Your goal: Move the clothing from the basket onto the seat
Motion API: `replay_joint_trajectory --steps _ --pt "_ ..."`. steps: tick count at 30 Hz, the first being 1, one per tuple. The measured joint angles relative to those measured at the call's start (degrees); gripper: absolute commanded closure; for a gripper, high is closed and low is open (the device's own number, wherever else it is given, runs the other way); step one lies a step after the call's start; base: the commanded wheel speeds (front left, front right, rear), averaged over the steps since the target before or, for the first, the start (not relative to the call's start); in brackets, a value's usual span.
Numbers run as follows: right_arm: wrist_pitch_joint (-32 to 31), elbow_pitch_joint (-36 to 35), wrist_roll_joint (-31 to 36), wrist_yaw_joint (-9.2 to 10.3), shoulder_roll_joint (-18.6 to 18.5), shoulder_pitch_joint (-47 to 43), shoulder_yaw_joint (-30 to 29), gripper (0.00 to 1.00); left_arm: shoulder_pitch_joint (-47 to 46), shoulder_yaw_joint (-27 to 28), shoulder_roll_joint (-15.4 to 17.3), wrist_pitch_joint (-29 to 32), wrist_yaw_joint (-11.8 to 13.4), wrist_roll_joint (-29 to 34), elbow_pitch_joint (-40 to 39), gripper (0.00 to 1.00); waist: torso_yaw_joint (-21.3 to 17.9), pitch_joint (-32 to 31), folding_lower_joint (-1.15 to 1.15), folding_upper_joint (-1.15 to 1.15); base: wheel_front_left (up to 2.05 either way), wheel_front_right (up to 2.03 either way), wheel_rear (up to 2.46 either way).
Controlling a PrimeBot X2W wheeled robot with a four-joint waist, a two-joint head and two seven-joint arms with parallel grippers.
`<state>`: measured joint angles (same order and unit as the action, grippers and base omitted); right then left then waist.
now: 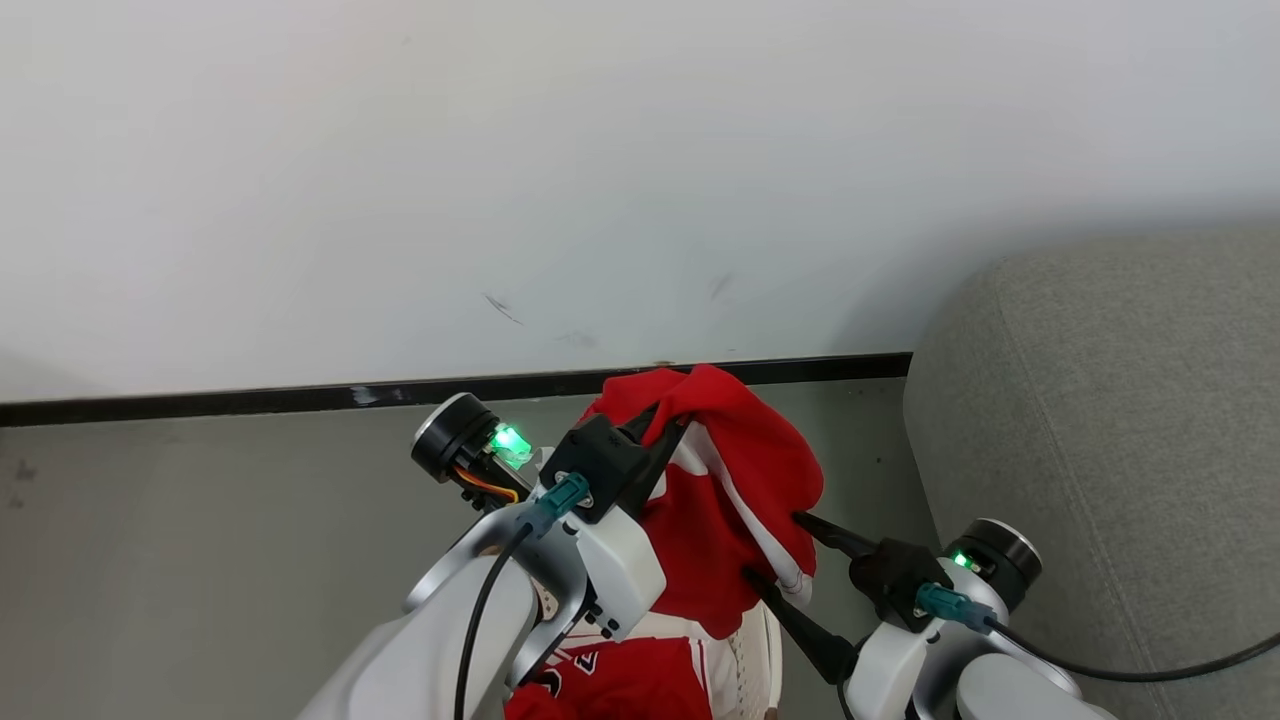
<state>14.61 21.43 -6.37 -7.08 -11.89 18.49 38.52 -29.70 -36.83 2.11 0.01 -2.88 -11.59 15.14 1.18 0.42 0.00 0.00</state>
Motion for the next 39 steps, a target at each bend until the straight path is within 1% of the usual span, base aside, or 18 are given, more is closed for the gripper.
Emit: replay_joint_trajectory --steps 10,11,12,13,14,15,24,25,26,27,28,29,30,31,32,33,34,39 --pt "0.0 5.0 0.5 0.00 4.2 3.3 0.0 0.01 1.0 -2.4 0.0 2.5 0.9 -1.5 -4.1 1.00 2.4 -0.4 0.00 0.00 0.00 0.00 0.00" --pt "0.0 5.3 0.8 0.00 4.3 3.5 -0.1 0.38 1.0 -2.6 0.1 2.5 1.2 -2.0 -4.4 1.00 2.6 -0.4 0.00 0.00 0.00 0.00 0.00" --pt "0.0 5.6 1.2 0.00 4.3 3.8 -0.2 0.38 1.0 -2.7 0.1 2.6 1.2 -2.2 -4.7 1.00 2.8 -0.4 0.00 0.00 0.00 0.00 0.00" --pt "0.0 5.9 1.5 0.00 4.3 4.1 -0.3 0.59 1.0 -2.7 0.1 3.0 1.3 -2.4 -5.0 1.00 2.9 -0.4 0.00 0.00 0.00 0.00 0.00" --pt "0.0 6.0 2.0 0.00 4.2 4.4 -0.4 0.76 1.1 -2.7 0.1 3.0 1.5 -2.6 -5.3 1.00 3.1 -0.4 0.00 0.00 0.00 0.00 0.00" --pt "0.0 6.0 2.1 0.00 4.3 4.6 -0.4 1.00 1.1 -2.7 0.1 3.0 1.8 -2.7 -5.4 1.00 3.2 -0.3 0.00 0.00 0.00 0.00 0.00" --pt "0.0 5.1 1.2 0.00 3.5 4.1 -4.4 1.00 3.9 -2.0 0.1 3.5 3.8 -3.1 -5.2 1.00 3.1 0.0 0.00 0.00 0.00 0.00 0.00" --pt "0.0 4.9 0.7 0.00 3.3 4.0 -5.1 1.00 4.2 -1.8 0.1 3.5 4.0 -3.5 -5.2 0.98 3.0 0.0 0.00 0.00 0.00 0.00 0.00" --pt "0.0 4.6 0.4 0.00 3.0 3.9 -6.0 1.00 4.5 -1.5 0.1 3.4 4.3 -3.8 -5.2 0.75 2.8 0.1 0.00 0.00 0.00 0.00 0.00" --pt "0.0 4.1 0.1 0.00 2.7 3.8 -6.7 1.00 4.8 -1.3 0.1 3.1 4.4 -4.1 -5.2 0.68 2.7 0.1 0.00 0.00 0.00 0.00 0.00" --pt "0.0 3.5 -0.2 0.00 2.4 3.6 -7.5 1.00 5.0 -1.2 0.1 2.9 4.6 -4.3 -5.1 0.67 2.5 0.1 0.00 0.00 0.00 0.00 0.00" --pt "0.0 3.0 -0.2 0.00 2.2 3.3 -8.5 1.00 5.3 -1.0 0.1 2.9 4.8 -4.6 -5.1 0.62 2.3 0.1 0.00 0.00 0.00 0.00 0.00" --pt "0.0 2.6 -0.3 0.00 2.0 3.0 -9.4 1.00 5.8 -0.9 0.1 2.8 4.8 -4.7 -5.0 0.52 2.1 0.2 0.00 0.00 0.00 0.00 0.00" --pt "0.0 2.3 -0.5 0.00 1.8 2.6 -10.2 1.00 6.1 -0.9 0.1 2.4 4.9 -4.9 -4.8 0.27 1.9 0.2 0.00 0.00 0.00 0.00 0.00" --pt "0.0 1.6 -0.8 0.00 1.4 2.4 -11.0 1.00 6.5 -0.9 0.2 2.1 5.2 -5.2 -4.8 0.07 1.7 0.2 0.00 0.00 0.00 0.00 0.00" --pt "0.0 1.1 -0.8 0.00 1.1 2.1 -12.0 1.00 6.8 -0.9 0.1 1.8 5.3 -5.6 -4.8 0.07 1.5 0.2 0.00 0.00 0.00 0.00 0.00" --pt "0.0 0.6 -0.8 0.00 0.6 1.9 -13.0 1.00 7.0 -0.9 0.2 1.5 5.3 -5.9 -4.7 0.00 1.2 0.2 0.00 0.00 0.00 0.00 0.00" --pt "0.0 -2.6 -0.7 0.00 -1.4 1.8 -17.4 1.00 7.2 -1.1 0.2 0.5 5.3 -6.5 -4.7 0.00 -0.2 0.2 0.00 0.00 0.00 0.00 0.00"
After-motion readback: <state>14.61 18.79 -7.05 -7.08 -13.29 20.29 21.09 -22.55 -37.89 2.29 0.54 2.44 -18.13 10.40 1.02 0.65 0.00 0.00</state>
